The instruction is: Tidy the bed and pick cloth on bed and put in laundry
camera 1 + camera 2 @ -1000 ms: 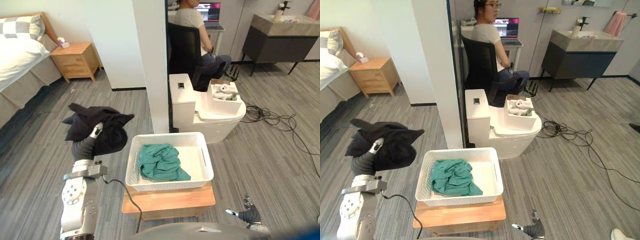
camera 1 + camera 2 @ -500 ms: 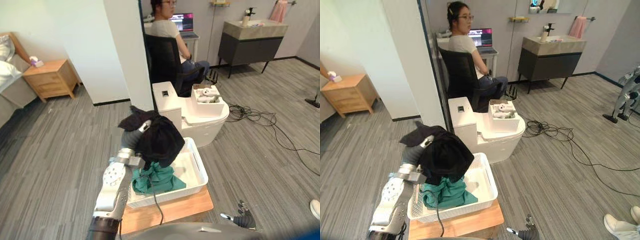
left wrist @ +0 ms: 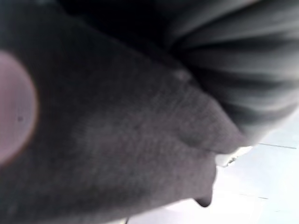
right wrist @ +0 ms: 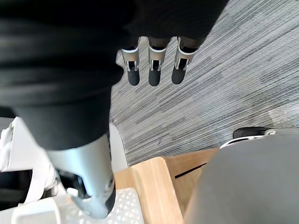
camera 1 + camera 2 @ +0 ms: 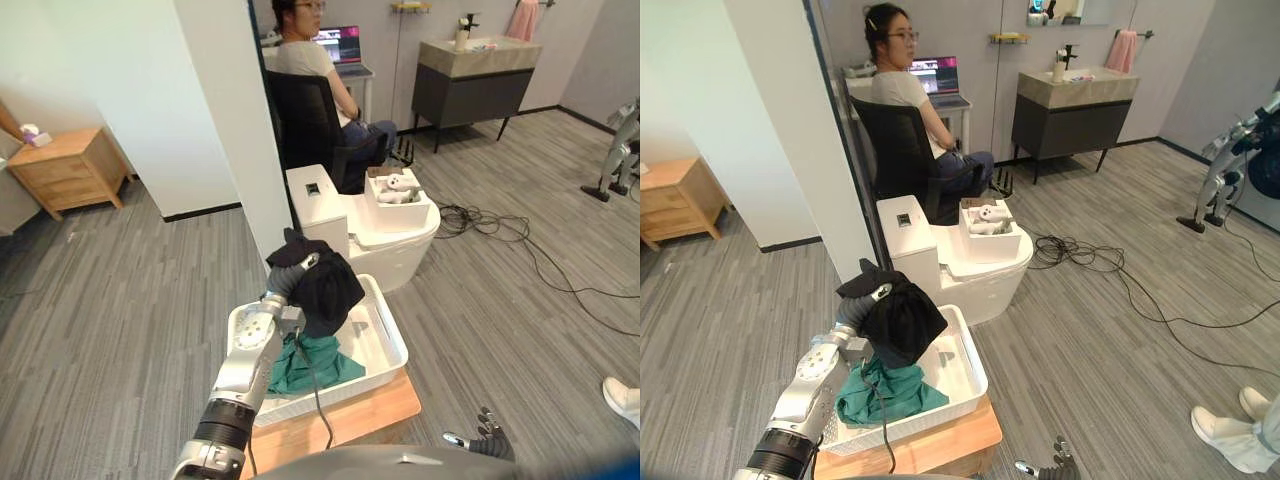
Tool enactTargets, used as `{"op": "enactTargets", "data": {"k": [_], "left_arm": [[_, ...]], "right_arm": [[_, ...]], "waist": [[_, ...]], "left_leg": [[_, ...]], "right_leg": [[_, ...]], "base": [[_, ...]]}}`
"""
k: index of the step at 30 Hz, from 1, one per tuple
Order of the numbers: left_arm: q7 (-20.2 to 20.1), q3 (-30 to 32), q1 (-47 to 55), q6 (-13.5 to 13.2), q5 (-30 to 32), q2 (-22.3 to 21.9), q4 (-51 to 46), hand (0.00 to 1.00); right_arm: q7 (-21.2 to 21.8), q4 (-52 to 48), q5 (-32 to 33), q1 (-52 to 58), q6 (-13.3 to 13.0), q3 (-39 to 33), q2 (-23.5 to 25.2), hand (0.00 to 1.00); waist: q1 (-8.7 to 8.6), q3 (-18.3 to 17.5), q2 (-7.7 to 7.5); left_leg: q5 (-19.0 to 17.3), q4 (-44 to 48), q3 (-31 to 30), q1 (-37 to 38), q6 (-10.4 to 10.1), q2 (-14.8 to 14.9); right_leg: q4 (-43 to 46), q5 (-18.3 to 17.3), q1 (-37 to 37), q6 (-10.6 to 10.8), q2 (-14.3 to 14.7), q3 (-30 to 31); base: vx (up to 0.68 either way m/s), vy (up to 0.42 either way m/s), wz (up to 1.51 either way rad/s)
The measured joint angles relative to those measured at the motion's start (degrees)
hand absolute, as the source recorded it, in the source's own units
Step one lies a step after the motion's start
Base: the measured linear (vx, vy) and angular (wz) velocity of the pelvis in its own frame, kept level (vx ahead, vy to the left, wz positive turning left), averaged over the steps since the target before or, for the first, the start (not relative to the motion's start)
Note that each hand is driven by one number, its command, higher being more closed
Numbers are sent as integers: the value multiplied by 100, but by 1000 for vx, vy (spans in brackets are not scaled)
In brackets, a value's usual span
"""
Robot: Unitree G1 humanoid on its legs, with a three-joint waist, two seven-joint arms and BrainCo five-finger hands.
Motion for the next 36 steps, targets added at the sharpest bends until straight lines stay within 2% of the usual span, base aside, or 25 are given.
{"op": "enactTargets", "data": {"k": [5, 9, 12, 13, 16, 19, 20, 22, 27, 33, 34, 36], "left_arm": [[0, -358, -15, -62, 117, 22, -2, 100], [-46, -654, -14, -62, 206, -5, -52, 100], [-44, -690, 10, 167, 88, -100, -50, 100], [-35, -762, 10, 383, 25, -100, -2, 100], [21, -763, 6, 582, -21, -106, 361, 100], [277, -869, -217, 682, -9, -77, 1223, 100], [456, -863, -392, 690, 53, -79, 1644, 100], [651, -847, -520, 689, 222, -54, 1949, 100], [1076, -395, -1006, 654, 411, 93, 2604, 100], [1488, -106, -1411, 455, 677, 688, 2724, 100], [1570, -78, -1545, 443, 825, 750, 2720, 0], [1638, 41, -1789, 436, 1036, 863, 2698, 0]], "right_arm": [[-39, 1, 47, 10, -1, -7, -5, 0], [-21, 2, 44, 15, -3, 2, 11, 0], [-11, 1, 46, -8, -17, 39, -6, 0], [-17, 0, 53, -47, -27, 127, -9, 0], [-40, -4, 152, -201, -29, 249, -72, 0], [-88, 6, 344, -642, -40, 353, -89, 0], [-101, 71, 440, -924, -57, 382, -89, 0], [-110, 193, 446, -1205, -66, 394, -85, 0], [-168, 349, 541, -1531, -76, 498, -247, 0], [-172, 329, 548, -1616, -170, 511, -269, 0], [-181, 325, 549, -1610, -187, 512, -269, 0], [-190, 226, 549, -1606, -225, 547, -276, 0]], "waist": [[-23, 240, -29], [-17, 250, -19], [-9, 282, -2], [3, 343, -83], [35, 415, -119], [-52, 755, -123], [-109, 995, -146], [-171, 1191, -129], [-247, 1444, 90], [-323, 1600, 47], [-323, 1612, 28], [-314, 1735, -7]], "left_leg": [[67, 3, 96, -38, 31, 8], [73, 38, 145, 38, 27, -2], [65, 39, 218, 117, 22, 18], [38, 37, 232, 62, -1, 27], [-11, 14, 277, -130, -17, 42], [81, 59, 273, -508, 29, 53], [177, 120, 255, -688, 46, 66], [257, 123, 250, -795, 70, 56], [270, 212, 243, -844, 73, 132], [269, 331, 248, -889, 74, 169], [263, 375, 247, -944, 81, 178], [223, 445, 256, -966, 97, 210]], "right_leg": [[22, 35, -95, 44, 30, 74], [35, 32, -25, 40, 25, 92], [99, -11, 35, -14, 35, 95], [159, -98, -53, -11, 39, 126], [274, -183, -337, -15, 65, 242], [365, -162, -760, 13, 83, 275], [372, -101, -962, -8, 98, 288], [381, 13, -1100, -24, 130, 313], [467, -28, -1151, -98, 175, 294], [512, -68, -1169, -142, 167, 296], [512, -75, -1198, -142, 158, 295], [514, -86, -1198, -142, 165, 308]], "base": [[2, -23, -10], [43, -4, 0], [-36, -11, 3], [-80, -23, -3], [-111, -37, -14], [-106, -72, -9], [-56, -76, -7], [-22, -71, -8], [40, -32, -3], [-25, -21, 1], [-78, -51, 4], [-100, -60, 2]]}}
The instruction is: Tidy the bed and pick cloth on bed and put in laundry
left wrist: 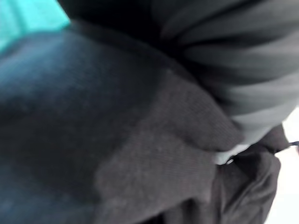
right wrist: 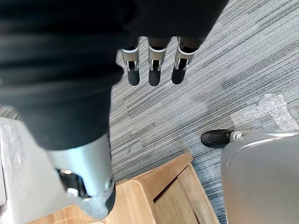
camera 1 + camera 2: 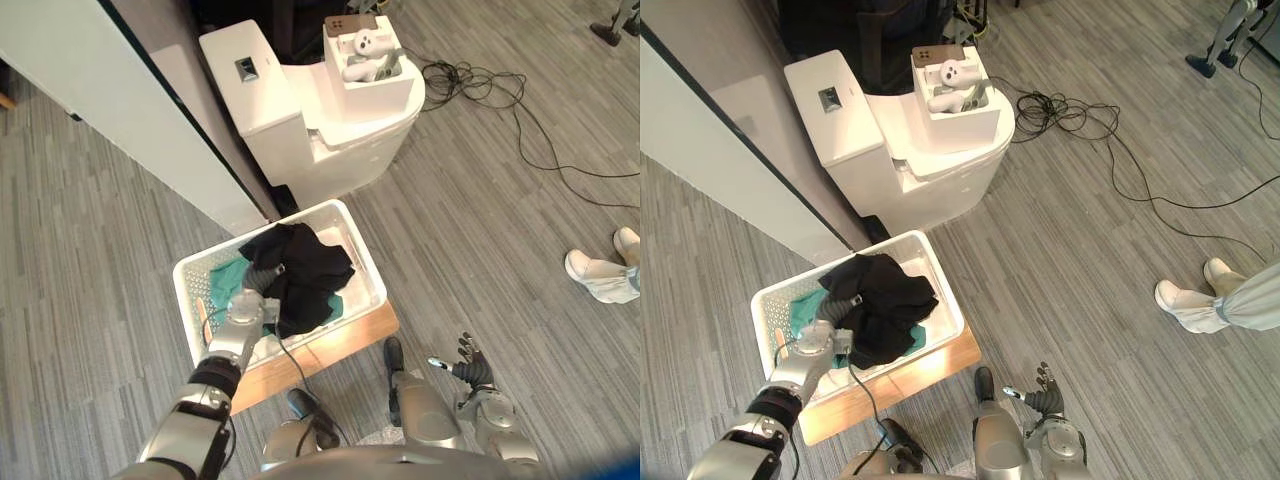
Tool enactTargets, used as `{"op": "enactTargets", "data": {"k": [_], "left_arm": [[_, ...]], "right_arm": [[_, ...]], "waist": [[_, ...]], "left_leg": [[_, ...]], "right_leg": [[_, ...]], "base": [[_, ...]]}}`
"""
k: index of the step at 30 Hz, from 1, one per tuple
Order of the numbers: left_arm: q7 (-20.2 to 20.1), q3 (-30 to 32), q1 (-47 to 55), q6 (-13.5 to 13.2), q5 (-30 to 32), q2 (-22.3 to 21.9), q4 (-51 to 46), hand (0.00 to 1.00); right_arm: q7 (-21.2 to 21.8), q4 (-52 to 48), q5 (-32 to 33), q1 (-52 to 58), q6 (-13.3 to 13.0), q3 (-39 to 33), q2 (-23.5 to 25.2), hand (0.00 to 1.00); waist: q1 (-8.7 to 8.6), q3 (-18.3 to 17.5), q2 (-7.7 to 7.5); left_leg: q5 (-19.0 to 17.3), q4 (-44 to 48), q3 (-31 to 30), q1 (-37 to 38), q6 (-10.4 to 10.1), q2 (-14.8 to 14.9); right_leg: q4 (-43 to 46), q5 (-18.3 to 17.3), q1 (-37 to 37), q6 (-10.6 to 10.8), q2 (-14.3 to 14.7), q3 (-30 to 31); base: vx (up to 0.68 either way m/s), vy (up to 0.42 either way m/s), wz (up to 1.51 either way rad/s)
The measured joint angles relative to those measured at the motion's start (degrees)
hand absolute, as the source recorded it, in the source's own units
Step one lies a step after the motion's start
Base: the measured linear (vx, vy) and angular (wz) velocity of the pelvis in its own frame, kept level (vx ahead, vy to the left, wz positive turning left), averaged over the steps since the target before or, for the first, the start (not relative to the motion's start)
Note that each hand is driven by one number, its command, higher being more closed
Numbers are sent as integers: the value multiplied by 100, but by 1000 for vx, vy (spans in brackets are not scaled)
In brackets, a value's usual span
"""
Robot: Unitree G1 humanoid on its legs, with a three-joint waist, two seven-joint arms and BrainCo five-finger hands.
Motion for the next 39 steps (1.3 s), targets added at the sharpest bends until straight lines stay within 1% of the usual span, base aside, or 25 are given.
{"op": "enactTargets", "data": {"k": [3, 5, 6, 8, 14, 17, 22, 24, 25, 28, 29, 31, 32, 34, 35, 39], "left_arm": [[-148, 101, -202, 2, 43, 58, -12, 0], [-550, 117, -242, 88, 40, 48, -50, 0], [-626, 118, -243, 126, 34, 33, -52, 0], [-905, 122, -229, 218, 13, 27, -52, 0], [-1174, 141, -67, 253, -102, -2, -175, 0], [-1194, 171, 172, 242, -213, -10, -464, 0], [-1398, 221, 609, 242, -261, -11, -803, 0], [-1445, 242, 793, 244, -264, 14, -1003, 0], [-1503, 284, 904, 244, -264, 15, -1120, 0], [-1652, 494, 1246, 240, -264, 79, -1380, 0], [-1679, 502, 1364, 241, -267, 111, -1420, 0], [-1698, 583, 1645, 243, -270, 182, -1599, 0], [-1784, 654, 1761, 243, -269, 182, -1659, 0], [-1800, 715, 1921, 245, -263, 182, -1778, 0], [-1798, 784, 2058, 245, -261, 183, -1884, 0], [-1800, 1017, 2482, 245, -271, 186, -1925, 0]], "right_arm": [[-8, -147, 12, 70, -50, 16, -15, 0], [-4, -266, 18, 147, -53, 13, -15, 0], [-3, -311, 18, 182, -53, 11, -15, 0], [24, -404, 14, 270, -50, 4, -14, 0], [95, -399, 1, 312, -12, -69, 1, 0], [96, -364, -13, 319, -9, -94, 3, 0], [101, -298, -31, 512, 0, -218, 2, 0], [103, -250, -72, 612, 4, -298, 5, 0], [105, -229, -117, 704, 5, -342, -3, 0], [116, -224, -121, 822, 44, -369, -3, 0], [126, -222, -125, 901, 48, -389, -2, 0], [154, -222, -136, 976, 82, -392, 25, 0], [182, -222, -184, 1041, 116, -437, 53, 0], [233, -223, -281, 1163, 124, -446, 58, 0], [271, -221, -350, 1257, 128, -459, 57, 0], [327, -182, -353, 1390, 128, -519, 109, 0]], "waist": [[-2, 34, 8], [4, 64, -12], [6, 64, -12], [10, 64, -13], [20, 66, -5], [13, 57, 11], [34, -6, 115], [89, -79, 161], [143, -147, 196], [145, -324, 259], [165, -435, 265], [193, -611, 251], [220, -647, 245], [256, -759, 229], [311, -827, 211], [330, -1036, 189]], "left_leg": [[-51, 34, 4, -89, -8, 43], [-55, 59, 11, -89, -2, 52], [-55, 61, 12, -85, -2, 54], [-55, 72, 19, -73, -2, 59], [-52, 75, 15, 31, -5, 56], [-49, 70, -8, 88, -9, 53], [-23, 15, -172, 240, -17, 47], [2, -48, -211, 330, -29, 43], [2, -55, -223, 376, -29, 44], [47, -160, -328, 492, -32, 20], [68, -220, -331, 552, -41, 10], [78, -245, -362, 576, -42, 8], [78, -257, -410, 653, -43, 8], [78, -272, -469, 689, -43, 3], [91, -330, -473, 764, -58, -12], [98, -400, -493, 850, -60, -34]], "right_leg": [[56, -1, -103, 1, 27, -3], [110, -3, -123, -1, 26, 6], [119, -3, -122, -1, 26, 6], [143, -2, -120, -1, 25, 12], [182, -5, -52, -5, 25, 21], [164, -6, 39, -7, 17, -24], [76, -7, 285, -9, 12, -209], [21, -8, 418, -9, 17, -266], [9, -11, 470, -10, 18, -278], [-90, -13, 664, -5, 19, -395], [-108, -18, 716, 2, 19, -410], [-146, -22, 776, 7, 14, -473], [-177, -26, 897, 13, 13, -520], [-211, -35, 976, 24, 11, -572], [-262, -32, 1071, 28, 8, -591], [-349, -33, 1231, 45, -11, -675]], "base": [[-96, -53, 1], [-75, -42, -1], [-65, -32, 0], [-62, -30, 0], [-37, -17, -1], [-36, -12, 4], [-23, -18, 14], [-21, -14, 12], [-26, -15, 9], [-28, -20, 17], [-31, -12, 13], [-21, -8, 13], [-15, -13, 19], [-24, -17, 17], [-32, -13, 12], [-13, -10, 10]]}}
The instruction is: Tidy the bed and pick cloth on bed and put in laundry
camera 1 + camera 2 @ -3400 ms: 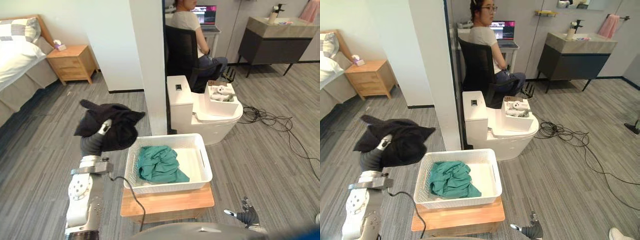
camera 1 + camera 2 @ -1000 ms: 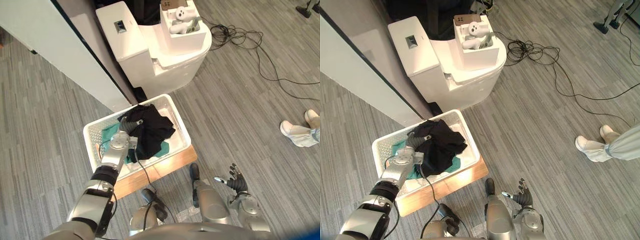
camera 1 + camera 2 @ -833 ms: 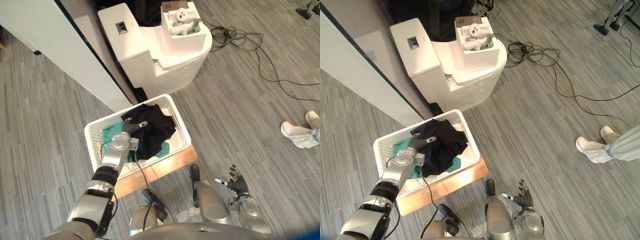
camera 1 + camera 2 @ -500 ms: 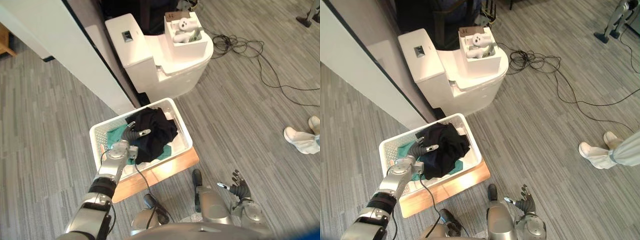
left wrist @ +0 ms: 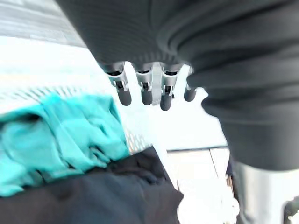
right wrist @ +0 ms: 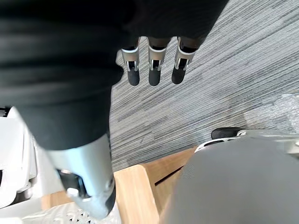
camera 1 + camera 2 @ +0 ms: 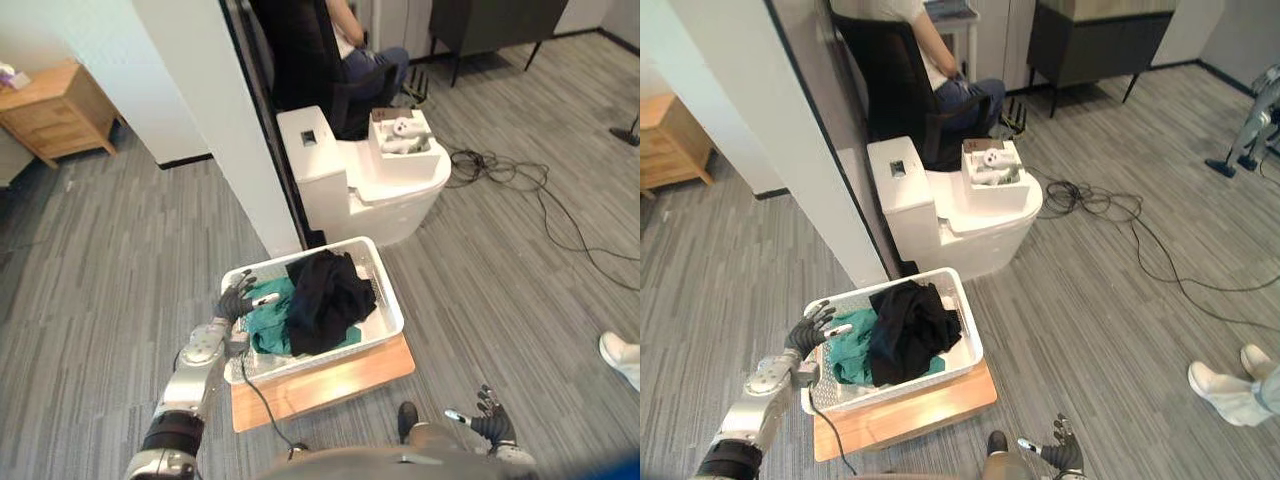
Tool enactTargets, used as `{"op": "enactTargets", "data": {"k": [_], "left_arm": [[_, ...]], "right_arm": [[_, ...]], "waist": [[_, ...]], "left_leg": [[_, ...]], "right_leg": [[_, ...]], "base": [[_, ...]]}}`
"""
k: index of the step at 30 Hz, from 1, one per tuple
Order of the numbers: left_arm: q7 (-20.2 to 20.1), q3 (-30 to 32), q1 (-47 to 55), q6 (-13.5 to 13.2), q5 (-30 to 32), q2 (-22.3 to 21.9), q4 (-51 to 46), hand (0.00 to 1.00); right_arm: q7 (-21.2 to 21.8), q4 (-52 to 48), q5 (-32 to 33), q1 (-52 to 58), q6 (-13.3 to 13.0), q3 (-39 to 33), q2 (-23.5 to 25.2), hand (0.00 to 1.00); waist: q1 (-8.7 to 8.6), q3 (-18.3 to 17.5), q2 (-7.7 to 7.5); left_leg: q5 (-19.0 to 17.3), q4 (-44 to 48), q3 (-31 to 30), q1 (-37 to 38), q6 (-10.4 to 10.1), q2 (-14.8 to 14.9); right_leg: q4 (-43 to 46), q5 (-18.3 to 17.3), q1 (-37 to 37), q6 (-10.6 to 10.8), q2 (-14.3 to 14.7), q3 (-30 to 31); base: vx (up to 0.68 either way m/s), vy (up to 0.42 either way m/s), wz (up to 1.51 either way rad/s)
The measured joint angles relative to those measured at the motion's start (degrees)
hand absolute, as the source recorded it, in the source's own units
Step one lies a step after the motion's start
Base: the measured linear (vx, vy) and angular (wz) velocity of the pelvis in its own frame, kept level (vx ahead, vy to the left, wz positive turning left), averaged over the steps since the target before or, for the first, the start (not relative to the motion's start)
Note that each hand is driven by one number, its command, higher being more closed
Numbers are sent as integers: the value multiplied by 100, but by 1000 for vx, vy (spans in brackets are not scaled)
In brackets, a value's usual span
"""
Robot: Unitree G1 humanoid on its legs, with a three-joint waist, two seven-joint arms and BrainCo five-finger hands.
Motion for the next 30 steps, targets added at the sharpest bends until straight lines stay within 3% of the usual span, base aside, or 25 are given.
{"op": "enactTargets", "data": {"k": [3, 10, 15, 18, 25, 28, 30], "left_arm": [[1, 137, 195, 0, -251, -1, -141, 0], [83, 664, 645, 10, -904, -124, -1, 0], [264, 1196, 929, -6, -1364, -531, 1096, 0], [320, 1507, 1165, -121, -1559, -793, 1734, 0], [416, 1976, 1451, -230, -1548, -1364, 2706, 0], [410, 1975, 1502, -224, -1147, -1629, 3032, 0], [429, 1975, 1512, -90, -315, -1810, 3130, 0]], "right_arm": [[44, 85, -2, 16, -2, -79, 76, 0], [327, 365, 3, 38, -15, -231, 107, 0], [691, 741, -2, -78, -25, -292, 98, 0], [866, 978, -2, -117, -27, -336, 94, 0], [1036, 1313, 0, -348, -25, -371, 88, 0], [1047, 1487, 1, -496, -23, -417, 104, 0], [1042, 1525, 21, -596, -23, -417, 113, 0]], "waist": [[129, -100, -43], [221, -234, -71], [290, -369, -109], [432, -437, -118], [521, -461, -152], [575, -462, -151], [603, -465, -145]], "left_leg": [[-1, -1, -19, 52, -1, 2], [-2, -4, -167, 81, -3, 2], [-9, -4, -307, 96, -11, 8], [-18, -4, -314, 119, -23, 19], [-56, -30, -413, 168, -33, 12], [-69, -33, -428, 168, -35, 16], [-77, -33, -429, 166, -44, 27]], "right_leg": [[-20, -1, 36, 5, -16, -15], [-166, 2, 221, 21, -31, -192], [-295, 2, 362, 34, -31, -343], [-350, 6, 419, 40, -17, -362], [-363, -63, 568, 70, -40, -481], [-383, -100, 581, 66, -34, -500], [-383, -102, 583, 61, -22, -505]], "base": [[-9, -10, 3], [-5, -27, 12], [4, -30, 15], [1, -11, 3], [-32, -22, 8], [-9, -13, 3], [0, 0, 0]]}}
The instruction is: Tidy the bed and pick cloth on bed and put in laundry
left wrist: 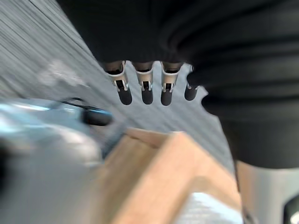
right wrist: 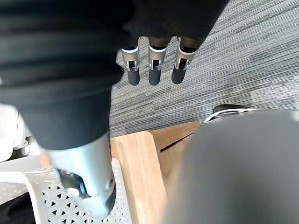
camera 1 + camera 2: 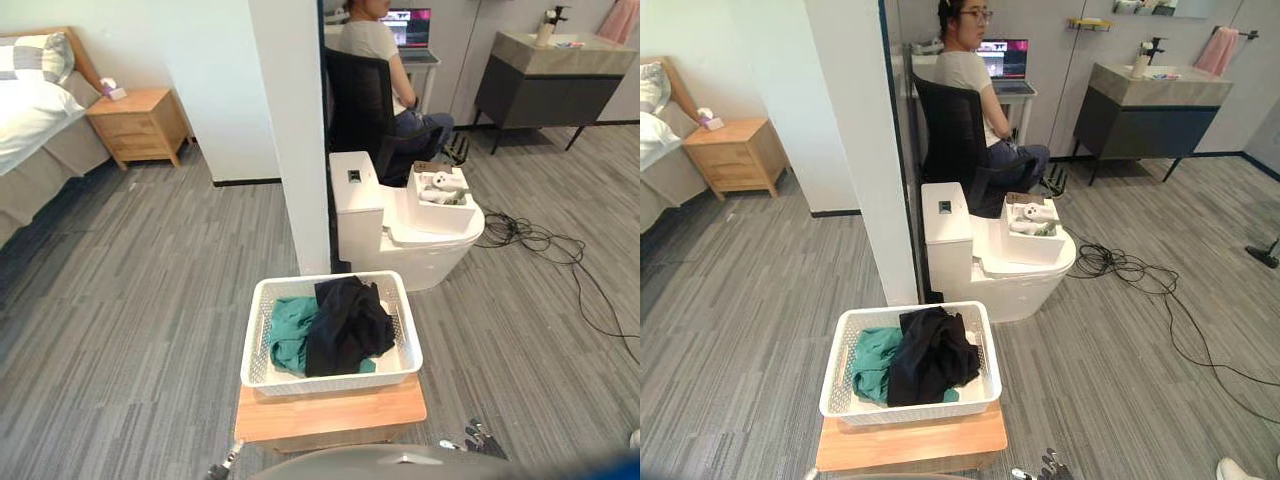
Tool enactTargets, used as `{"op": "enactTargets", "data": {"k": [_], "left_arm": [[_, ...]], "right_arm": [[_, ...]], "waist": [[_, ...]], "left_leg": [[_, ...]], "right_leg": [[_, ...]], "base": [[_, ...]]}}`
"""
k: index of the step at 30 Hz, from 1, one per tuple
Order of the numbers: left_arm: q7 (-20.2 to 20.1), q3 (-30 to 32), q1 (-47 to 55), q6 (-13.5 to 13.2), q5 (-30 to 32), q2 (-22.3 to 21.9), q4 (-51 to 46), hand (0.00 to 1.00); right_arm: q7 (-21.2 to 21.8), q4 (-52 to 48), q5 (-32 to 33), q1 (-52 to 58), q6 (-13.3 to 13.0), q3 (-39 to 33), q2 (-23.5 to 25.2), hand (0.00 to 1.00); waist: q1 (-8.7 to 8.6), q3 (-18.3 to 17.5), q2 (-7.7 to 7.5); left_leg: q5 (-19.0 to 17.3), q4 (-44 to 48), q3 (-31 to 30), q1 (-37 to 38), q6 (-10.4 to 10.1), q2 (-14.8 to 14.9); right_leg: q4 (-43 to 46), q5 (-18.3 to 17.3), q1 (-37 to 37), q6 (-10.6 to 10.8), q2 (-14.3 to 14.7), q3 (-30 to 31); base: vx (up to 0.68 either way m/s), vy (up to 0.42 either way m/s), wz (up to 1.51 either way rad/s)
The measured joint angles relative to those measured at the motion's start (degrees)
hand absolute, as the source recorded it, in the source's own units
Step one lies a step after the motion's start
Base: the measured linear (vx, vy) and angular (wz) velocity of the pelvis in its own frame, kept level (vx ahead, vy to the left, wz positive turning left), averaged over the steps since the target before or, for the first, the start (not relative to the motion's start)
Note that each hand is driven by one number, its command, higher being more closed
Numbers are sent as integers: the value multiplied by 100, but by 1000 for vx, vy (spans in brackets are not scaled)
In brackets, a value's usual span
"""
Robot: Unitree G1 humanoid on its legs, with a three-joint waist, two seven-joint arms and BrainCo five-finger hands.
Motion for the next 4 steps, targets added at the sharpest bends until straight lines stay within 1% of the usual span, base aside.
{"op": "enactTargets", "data": {"k": [1, 3, 4], "left_arm": [[0, -5, -1, 67, 253, -27, 44, 0], [-12, 48, -71, 446, 1113, -39, 206, 0], [-26, 49, -93, 548, 1297, -39, 211, 0]], "right_arm": [[1, 6, 8, -25, 1, 0, 1, 0], [4, 64, 63, -126, 8, 1, 4, 0], [4, 78, 63, -141, 13, 1, 3, 0]], "waist": [[3, -4, 6], [2, -22, 24], [2, -24, 27]], "left_leg": [[-2, 0, 1, 0, -4, 4], [-15, 1, 10, 3, -26, 41], [-17, 1, 13, 4, -33, 51]], "right_leg": [[0, 0, 0, 3, 4, -1], [4, -9, 1, 4, 39, -1], [15, -10, 2, 2, 48, -1]], "base": [[0, 0, 0], [33, -28, -2], [0, 0, 0]]}}
